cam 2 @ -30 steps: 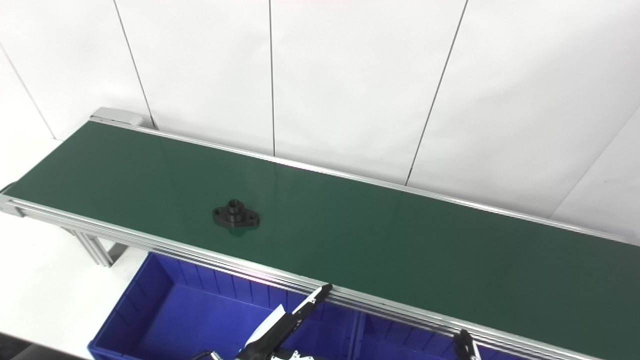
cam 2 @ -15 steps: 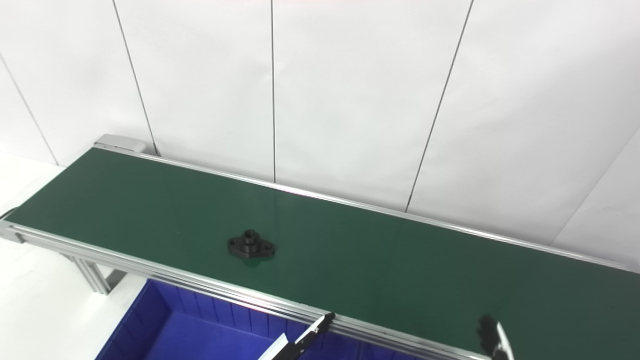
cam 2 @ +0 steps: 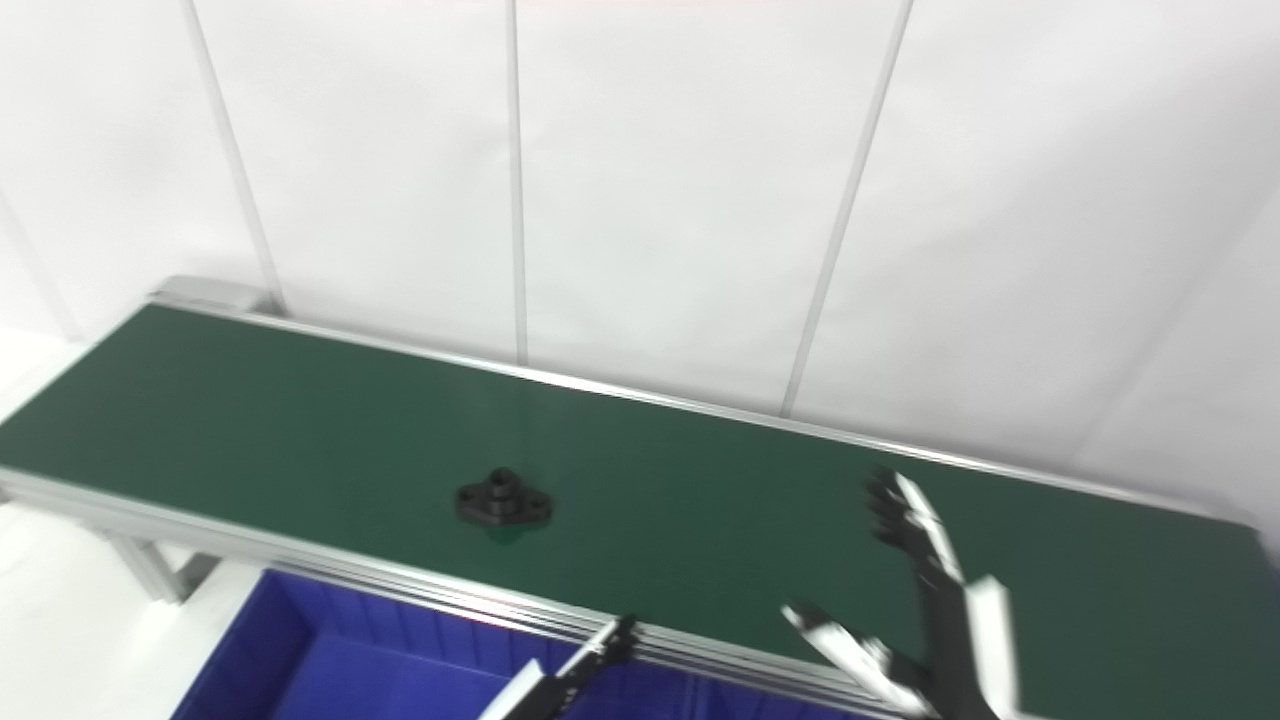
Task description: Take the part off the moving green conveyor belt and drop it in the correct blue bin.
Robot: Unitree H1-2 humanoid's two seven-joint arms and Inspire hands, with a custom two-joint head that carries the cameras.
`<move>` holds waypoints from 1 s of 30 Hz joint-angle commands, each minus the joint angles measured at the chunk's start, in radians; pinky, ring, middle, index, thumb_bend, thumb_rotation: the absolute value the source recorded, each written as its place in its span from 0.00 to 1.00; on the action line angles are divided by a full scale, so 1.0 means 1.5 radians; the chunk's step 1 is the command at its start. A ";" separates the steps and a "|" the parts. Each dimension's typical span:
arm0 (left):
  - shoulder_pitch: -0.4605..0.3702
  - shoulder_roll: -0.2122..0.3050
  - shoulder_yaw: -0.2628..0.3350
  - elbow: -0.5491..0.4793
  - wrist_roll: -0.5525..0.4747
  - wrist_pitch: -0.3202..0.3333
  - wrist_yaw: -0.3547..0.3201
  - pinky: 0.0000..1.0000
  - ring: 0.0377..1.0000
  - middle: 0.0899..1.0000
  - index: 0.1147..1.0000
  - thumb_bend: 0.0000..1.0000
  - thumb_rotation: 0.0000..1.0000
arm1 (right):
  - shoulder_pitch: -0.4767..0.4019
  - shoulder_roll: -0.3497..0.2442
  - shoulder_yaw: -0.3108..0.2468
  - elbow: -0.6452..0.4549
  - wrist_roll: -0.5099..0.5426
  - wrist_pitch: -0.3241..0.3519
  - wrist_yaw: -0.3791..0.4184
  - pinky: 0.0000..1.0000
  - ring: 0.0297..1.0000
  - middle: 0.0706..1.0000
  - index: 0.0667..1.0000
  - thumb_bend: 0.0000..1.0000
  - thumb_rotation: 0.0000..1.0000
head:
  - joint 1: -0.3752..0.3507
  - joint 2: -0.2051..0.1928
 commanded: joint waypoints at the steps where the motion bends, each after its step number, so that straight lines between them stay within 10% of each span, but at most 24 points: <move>1: -0.011 0.004 0.008 -0.020 -0.015 -0.015 -0.013 1.00 1.00 1.00 1.00 0.82 0.74 | -0.029 0.012 0.011 -0.032 -0.020 0.049 0.017 0.80 0.85 0.86 0.91 0.78 0.57 | 0.000 0.000; 16: 0.007 0.016 0.060 -0.039 -0.036 -0.015 -0.070 1.00 1.00 1.00 1.00 0.82 0.89 | -0.194 0.021 0.067 0.082 -0.123 0.222 0.062 0.78 0.83 0.85 0.87 0.80 0.45 | -0.095 0.033; 30: 0.031 0.015 0.063 -0.063 -0.003 -0.015 -0.064 1.00 1.00 1.00 1.00 0.84 0.92 | -0.299 -0.024 0.129 0.242 -0.168 0.250 0.096 0.69 0.79 0.84 0.85 0.86 0.46 | -0.081 0.046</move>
